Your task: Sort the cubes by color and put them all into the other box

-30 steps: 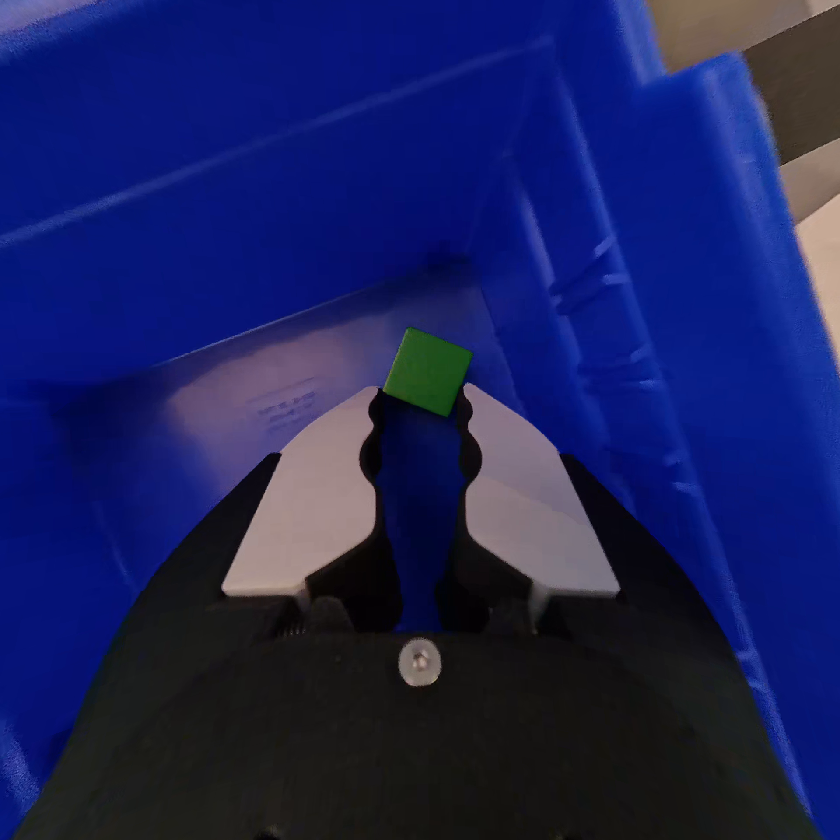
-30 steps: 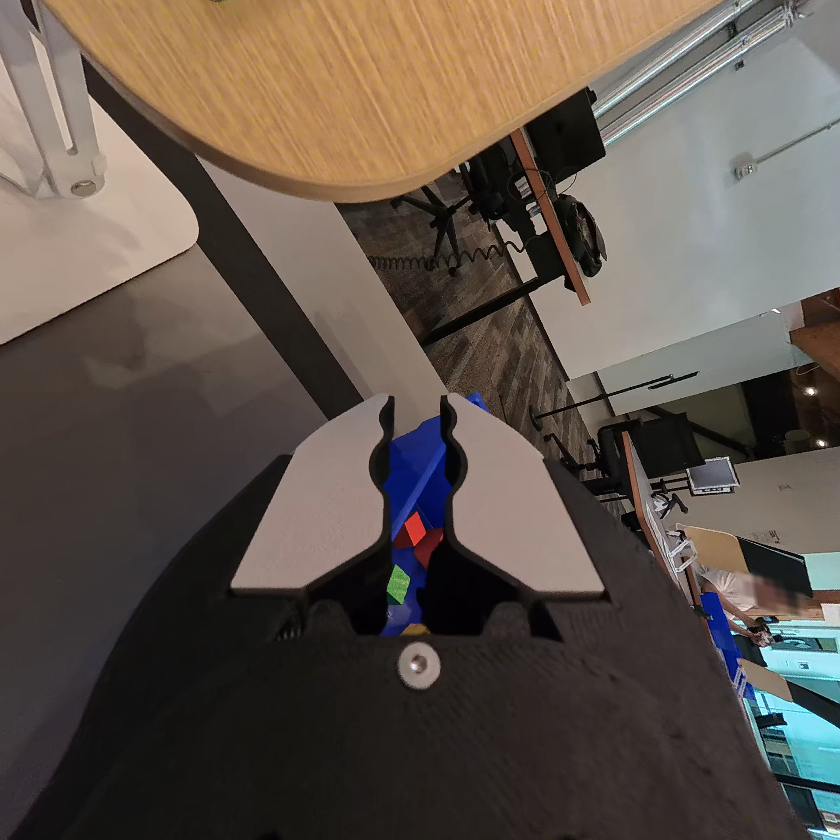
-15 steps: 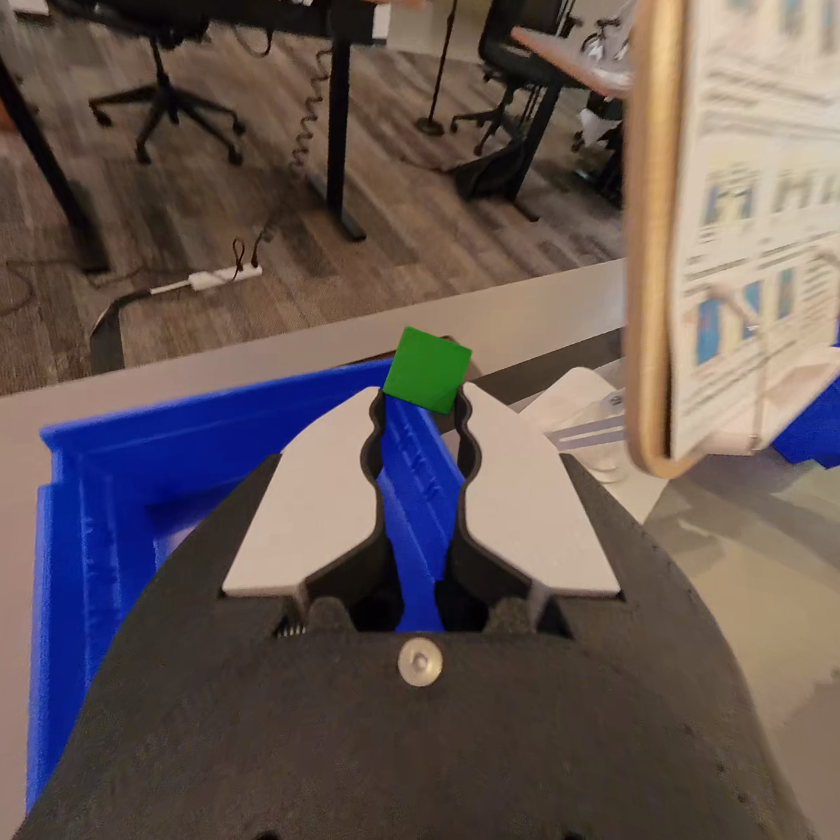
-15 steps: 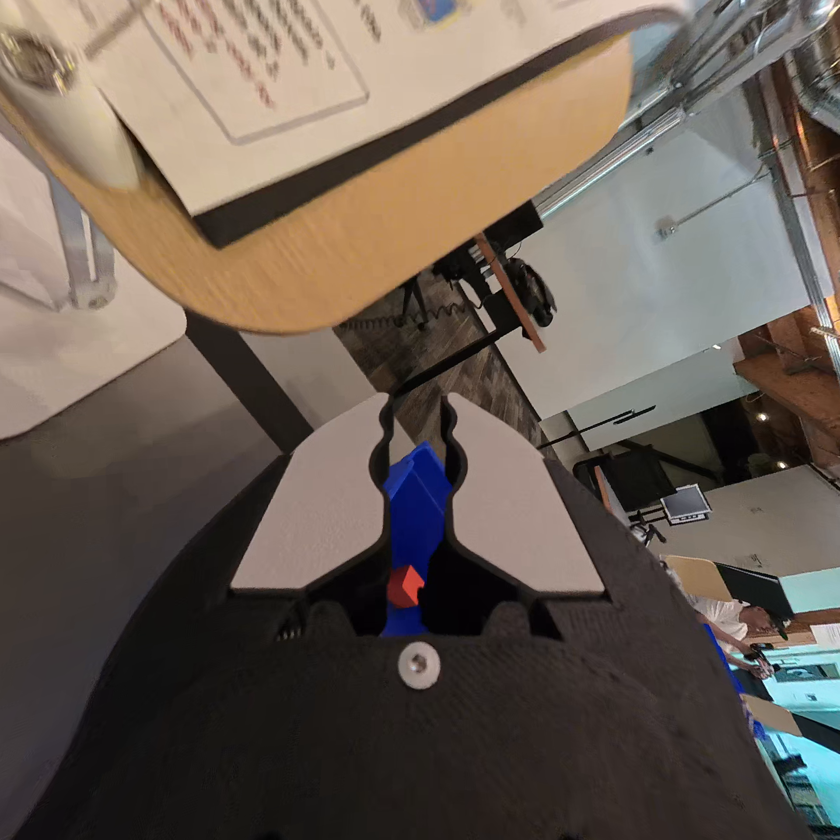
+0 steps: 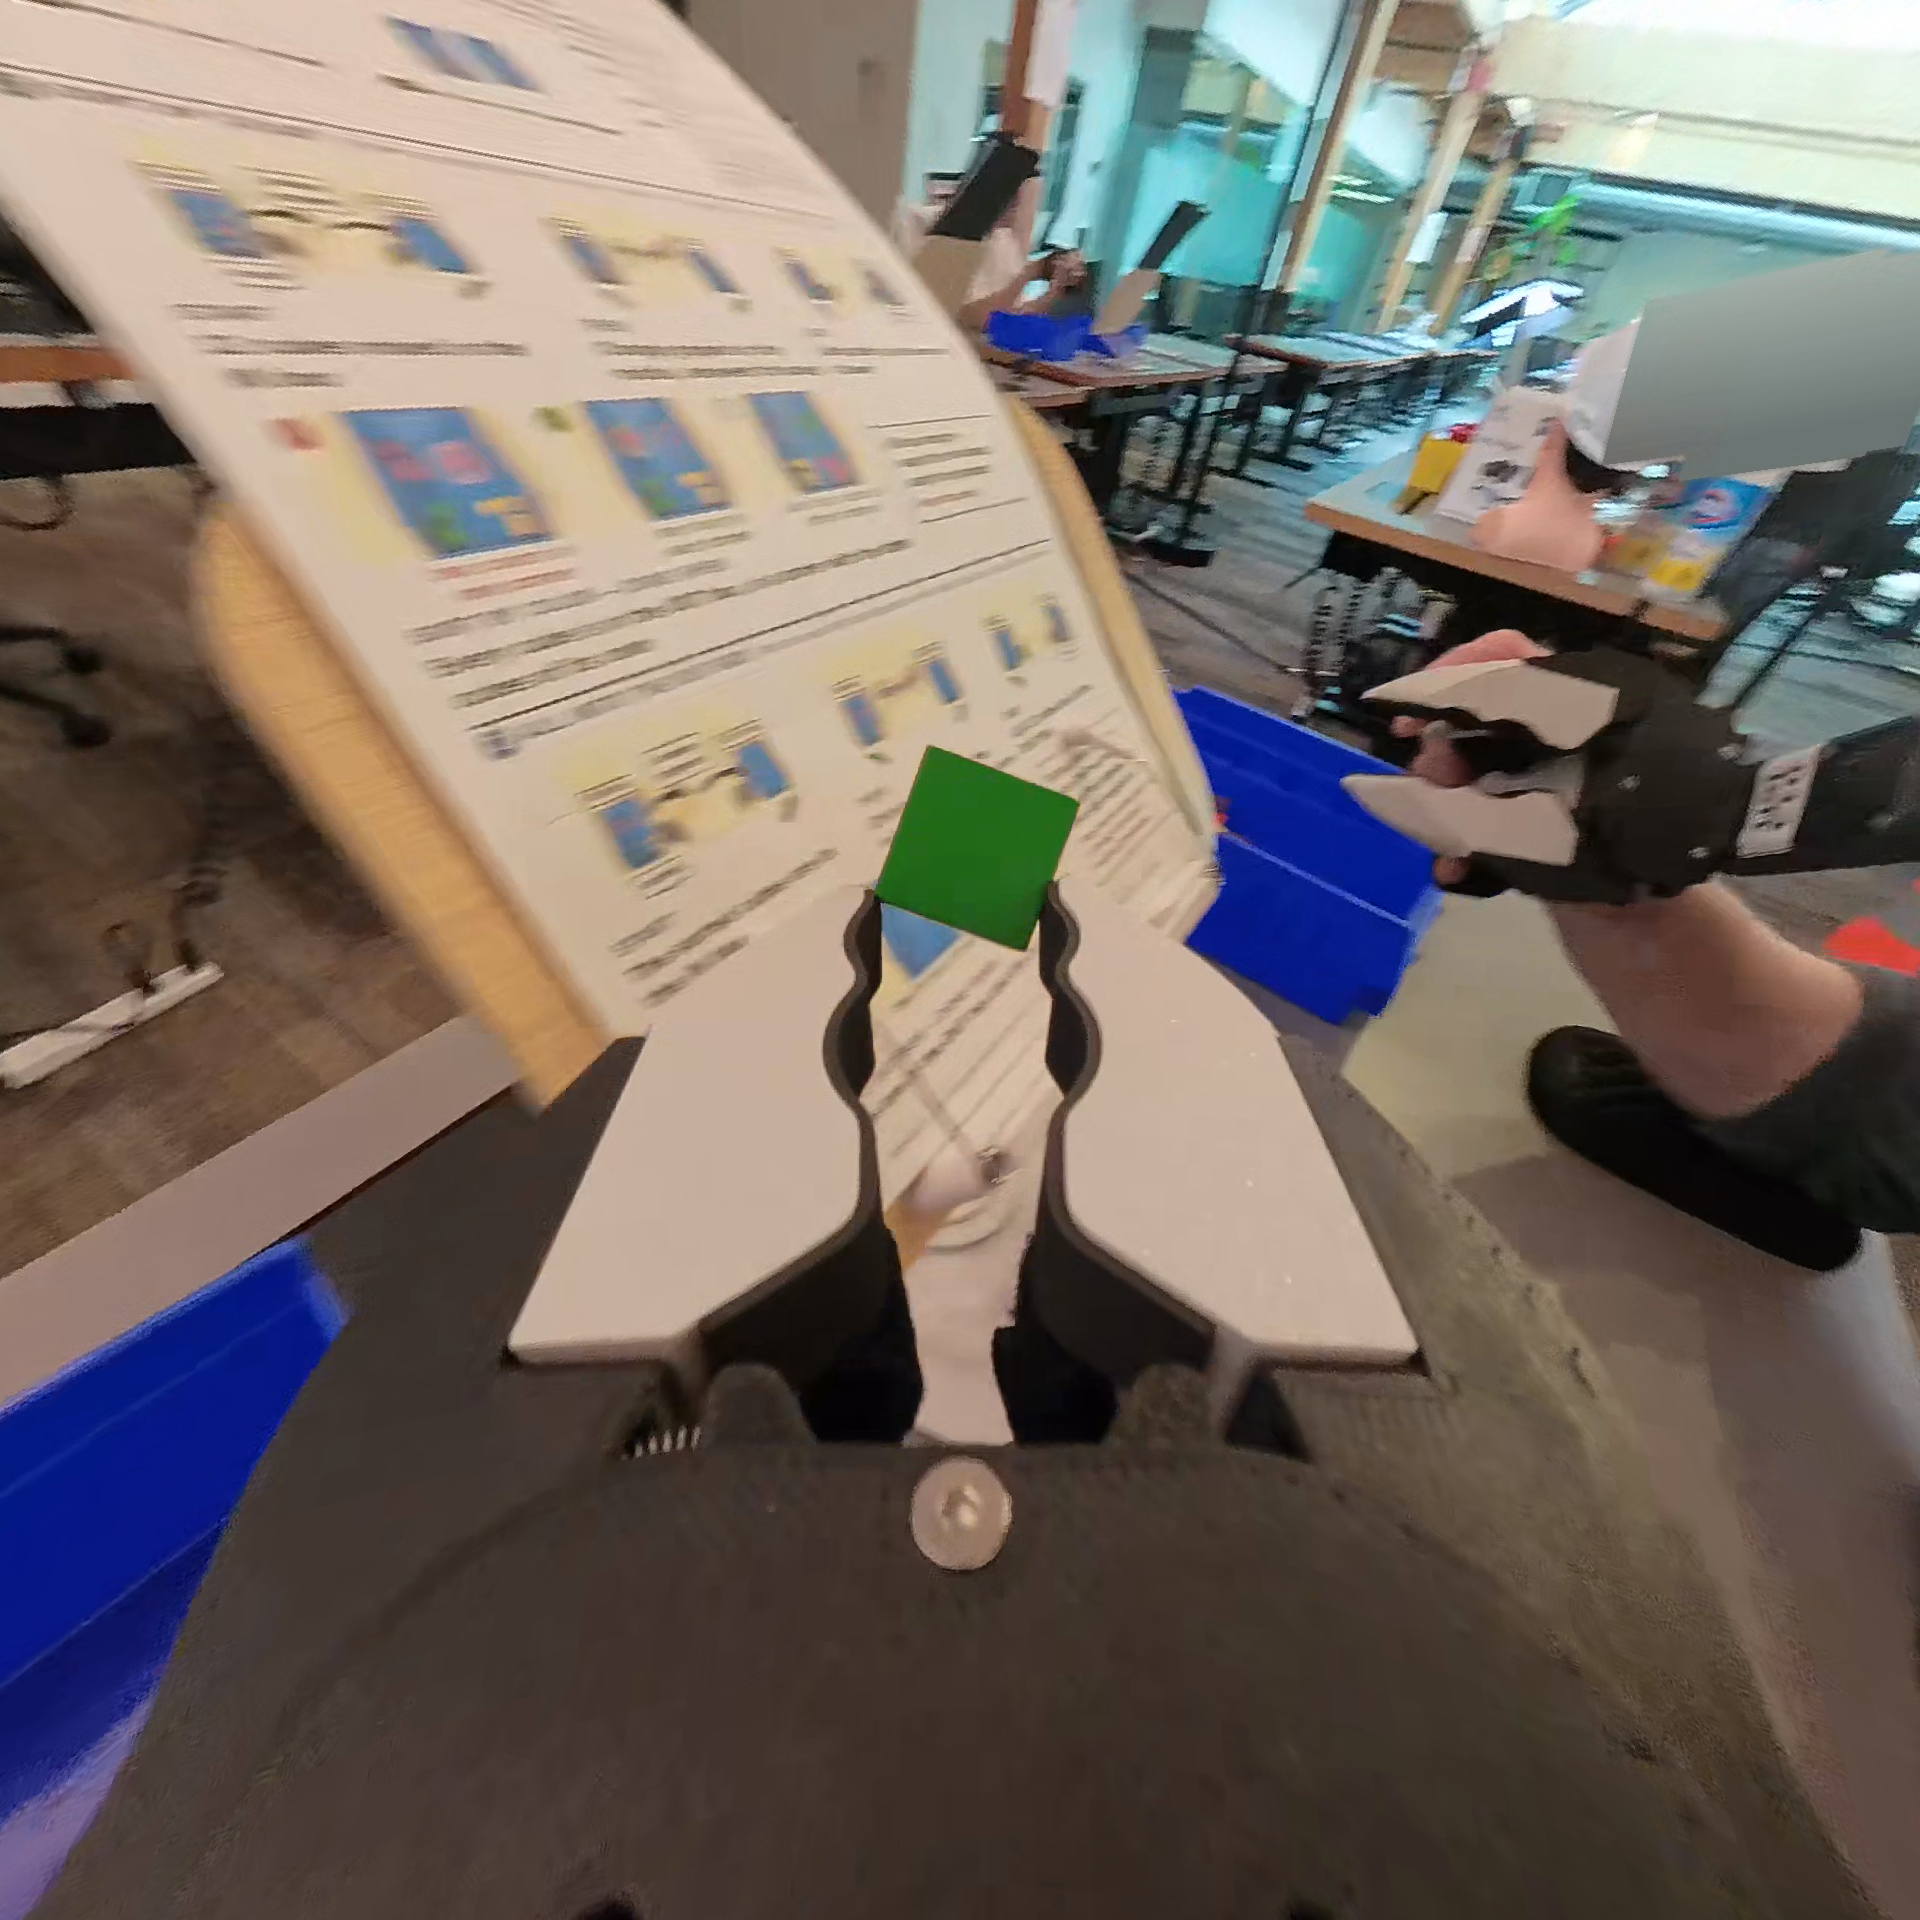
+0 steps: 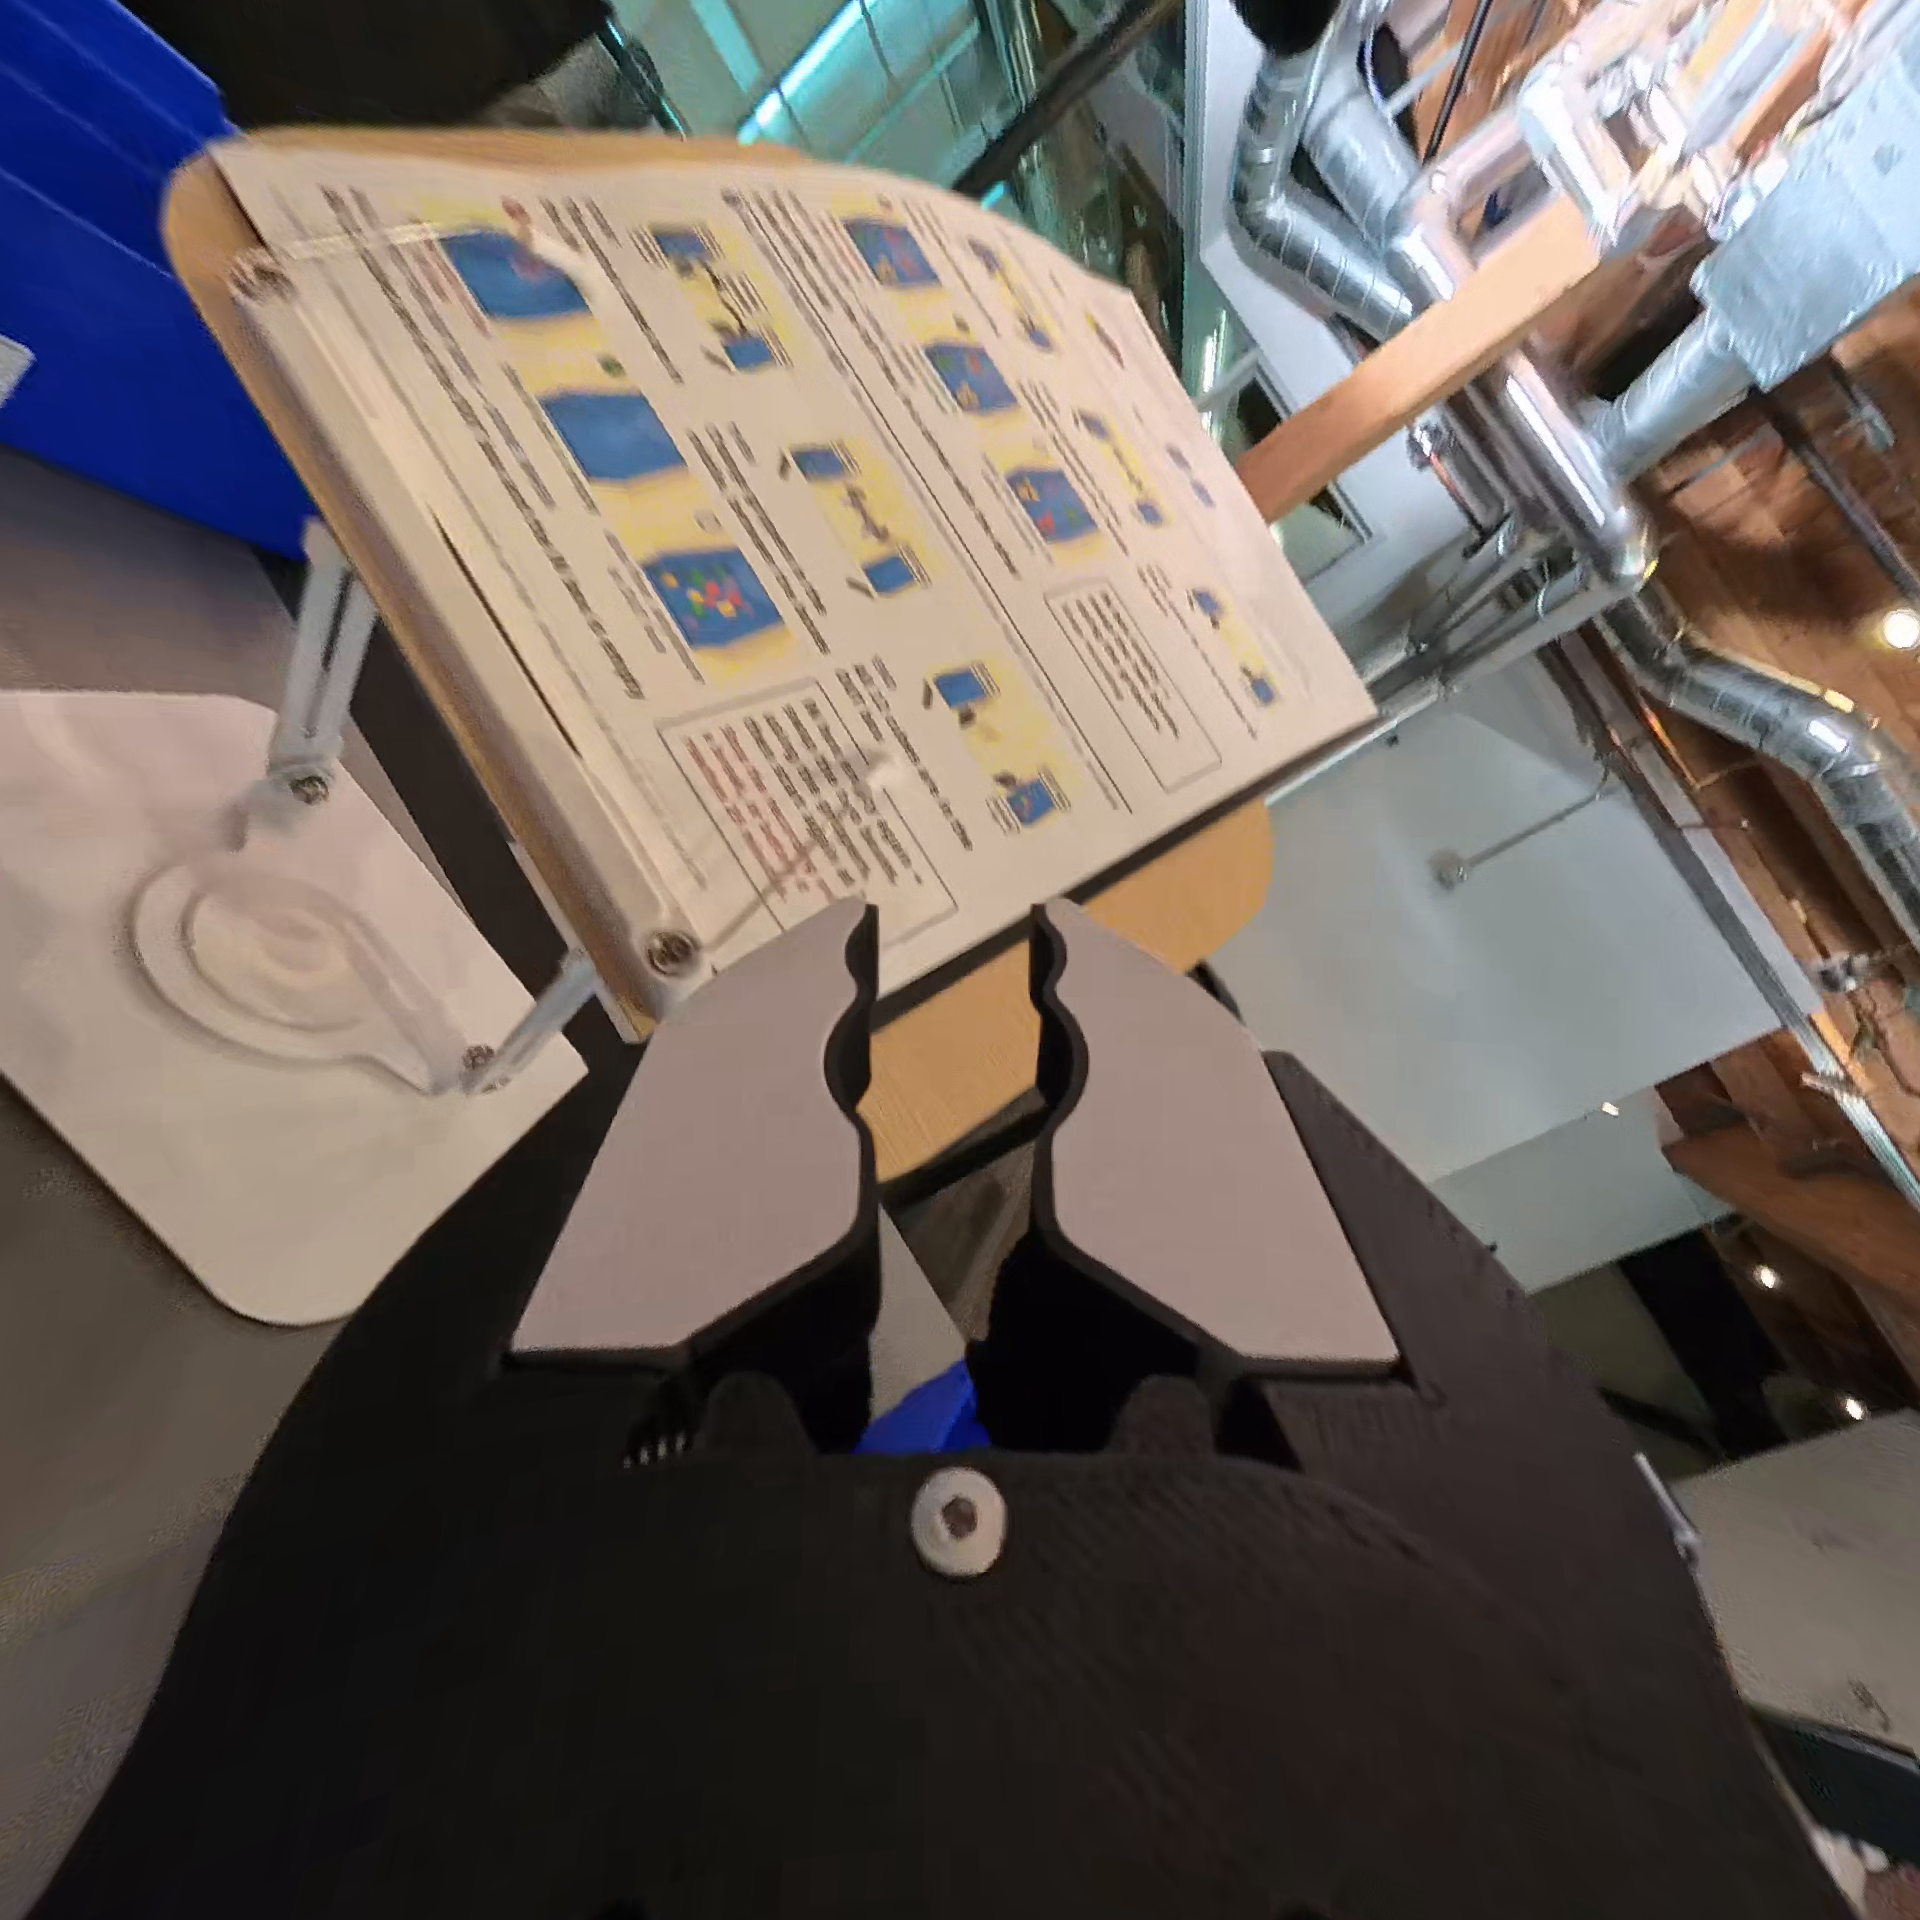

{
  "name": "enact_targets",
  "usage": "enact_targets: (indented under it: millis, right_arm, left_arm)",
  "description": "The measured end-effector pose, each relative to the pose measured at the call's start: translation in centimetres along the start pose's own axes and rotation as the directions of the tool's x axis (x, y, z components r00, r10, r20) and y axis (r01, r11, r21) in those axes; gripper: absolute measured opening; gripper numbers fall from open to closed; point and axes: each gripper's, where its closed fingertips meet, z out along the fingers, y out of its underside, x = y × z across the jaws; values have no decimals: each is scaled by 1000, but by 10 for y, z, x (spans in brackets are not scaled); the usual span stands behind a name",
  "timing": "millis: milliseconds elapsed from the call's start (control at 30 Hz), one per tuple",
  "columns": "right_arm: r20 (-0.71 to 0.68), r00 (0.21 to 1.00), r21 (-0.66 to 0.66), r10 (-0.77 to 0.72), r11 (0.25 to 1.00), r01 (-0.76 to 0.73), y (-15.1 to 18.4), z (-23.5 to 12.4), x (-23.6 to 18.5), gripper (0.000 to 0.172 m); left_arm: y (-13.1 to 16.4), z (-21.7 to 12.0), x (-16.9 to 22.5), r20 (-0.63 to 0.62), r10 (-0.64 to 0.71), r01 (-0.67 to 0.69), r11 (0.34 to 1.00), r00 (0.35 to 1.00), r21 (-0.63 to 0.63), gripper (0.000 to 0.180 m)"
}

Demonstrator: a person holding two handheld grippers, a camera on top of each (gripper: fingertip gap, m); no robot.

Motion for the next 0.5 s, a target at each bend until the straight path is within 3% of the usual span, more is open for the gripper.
enact_targets:
  millis: [167, 300, 500]
  right_arm:
    - [41, 999, 110, -36, 993, 31, -39, -3, -34, 38]
    - [69, 994, 171, -80, 983, 68, -56, -5, -57, 45]
    - [35, 992, 225, -125, 968, 114, -65, -11, -59, 51]
  left_arm:
    - [12, 47, 68, -235, -37, 35, 999, 971, -11, 29]
    - [38, 79, 120, -411, -94, 58, 994, 907, -97, 29]
    - [63, 99, 163, -546, -190, 99, 977, 816, -191, 29]
